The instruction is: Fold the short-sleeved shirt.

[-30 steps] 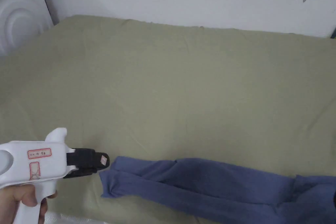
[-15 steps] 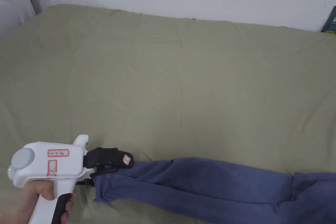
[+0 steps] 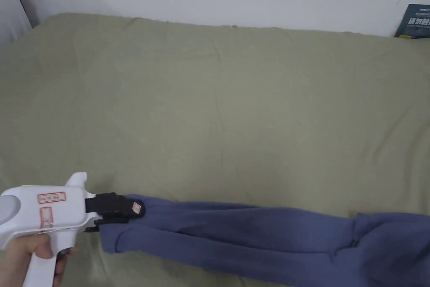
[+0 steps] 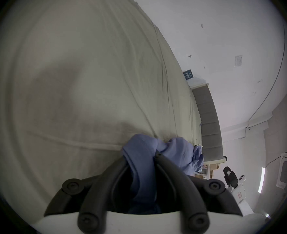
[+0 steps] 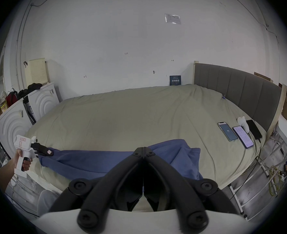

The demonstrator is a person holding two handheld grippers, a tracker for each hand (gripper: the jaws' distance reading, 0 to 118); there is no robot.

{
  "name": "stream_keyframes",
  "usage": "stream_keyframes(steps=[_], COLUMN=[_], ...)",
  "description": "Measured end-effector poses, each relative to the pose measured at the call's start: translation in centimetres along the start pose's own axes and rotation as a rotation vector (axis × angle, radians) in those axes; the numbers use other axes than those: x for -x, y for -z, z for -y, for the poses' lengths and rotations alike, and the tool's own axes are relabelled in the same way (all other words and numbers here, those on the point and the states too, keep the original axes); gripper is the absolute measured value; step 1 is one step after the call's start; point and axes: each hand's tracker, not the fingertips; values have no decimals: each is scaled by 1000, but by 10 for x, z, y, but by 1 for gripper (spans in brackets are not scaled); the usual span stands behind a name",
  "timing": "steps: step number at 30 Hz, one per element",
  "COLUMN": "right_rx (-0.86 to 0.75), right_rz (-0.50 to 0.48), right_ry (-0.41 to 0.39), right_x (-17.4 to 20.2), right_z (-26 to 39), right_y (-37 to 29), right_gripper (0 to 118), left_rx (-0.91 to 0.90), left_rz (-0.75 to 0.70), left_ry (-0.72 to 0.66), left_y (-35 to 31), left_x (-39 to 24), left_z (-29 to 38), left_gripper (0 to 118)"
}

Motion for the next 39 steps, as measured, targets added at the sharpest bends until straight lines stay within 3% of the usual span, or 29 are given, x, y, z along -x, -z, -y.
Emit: stream_keyframes(steps=[10, 16, 23, 27, 31, 32, 33, 34, 35, 37, 39], right_rx=[-19, -10, -21, -18, -6, 0, 8, 13, 14, 21, 19], right_rz=[-25, -41, -66, -67, -54, -50, -50, -45, -45, -39, -35], right_ry=[20, 38, 64, 86, 123, 133, 143, 152, 158, 170, 179], right_x=[-12, -18, -32, -44, -57, -60, -63, -65, -68, -71, -74], right_z=[-2, -1, 2, 7, 11, 12, 13, 13, 14, 14, 14], right_y=[-2, -3, -10, -12, -13, -12, -11, -10, -10, -10, -11], right_gripper=[1, 1, 1, 1, 1, 1, 1, 1, 1, 1, 1], left_rx=[-76, -59, -18, 24, 83, 106, 115, 129, 118, 162, 178], left_rz=[-188, -291, -312, -411, -432, -443, -443, -441, -442, -472, -432], left_ry=[59, 143, 250, 349, 357, 359, 356, 363, 396, 410, 414], left_y=[-71, -54, 10, 77, 148, 164, 181, 192, 206, 225, 228], left_x=[-20, -124, -201, -239, -247, -247, -246, -249, -247, -241, -238], left_z=[-14, 5, 15, 50, 77, 83, 90, 99, 106, 113, 117], left_gripper=[11, 11, 11, 11, 11, 14, 43, 88, 118, 107, 108])
